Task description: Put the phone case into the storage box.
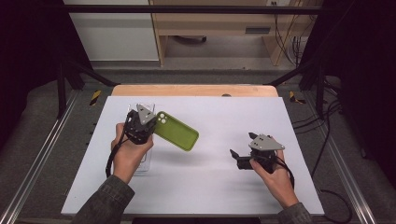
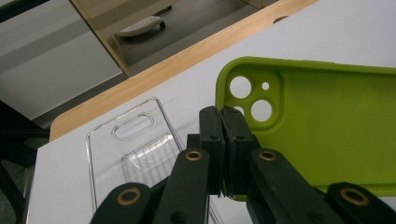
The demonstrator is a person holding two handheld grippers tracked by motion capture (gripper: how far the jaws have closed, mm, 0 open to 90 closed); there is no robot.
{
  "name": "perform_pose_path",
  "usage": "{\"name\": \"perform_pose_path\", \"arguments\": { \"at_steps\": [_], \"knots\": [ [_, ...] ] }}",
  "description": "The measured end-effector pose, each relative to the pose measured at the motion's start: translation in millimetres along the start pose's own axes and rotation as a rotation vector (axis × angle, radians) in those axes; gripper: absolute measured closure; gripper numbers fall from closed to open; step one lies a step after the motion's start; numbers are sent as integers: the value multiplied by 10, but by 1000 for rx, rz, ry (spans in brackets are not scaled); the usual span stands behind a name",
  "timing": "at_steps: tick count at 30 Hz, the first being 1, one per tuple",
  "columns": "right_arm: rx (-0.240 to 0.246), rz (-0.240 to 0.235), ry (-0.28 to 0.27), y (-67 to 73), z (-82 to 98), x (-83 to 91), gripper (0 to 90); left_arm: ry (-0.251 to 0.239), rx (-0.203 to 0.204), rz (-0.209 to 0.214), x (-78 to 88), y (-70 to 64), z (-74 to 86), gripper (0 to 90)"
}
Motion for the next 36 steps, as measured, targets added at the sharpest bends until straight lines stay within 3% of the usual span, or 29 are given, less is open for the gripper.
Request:
{"name": "perform_pose_path", "arguments": {
  "at_steps": [3, 15, 27, 36],
  "knots": [
    [-8, -10, 3, 19, 44, 8, 63, -1, -3, -3, 15, 29, 0, 873],
    [-44, 11, -73, -27, 75, 106, 62, -19, -25, -48, 111, 278, -119, 872],
    [-87, 32, -107, -55, 188, 188, 61, -46, -85, -88, 233, 552, -252, 873],
    [-94, 38, -134, -52, 181, 199, 59, -32, -137, -118, 297, 724, -289, 873]
  ]
}}
Point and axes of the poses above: each handheld gripper's, and its own axes: x roughly backward along the jaws, z roughly out of its underside, y roughly to its left, the point moved 10 cm from there along -x, roughly forward along the jaws, and after that the axes turned 13 degrees about -y, right-handed, at the moved point
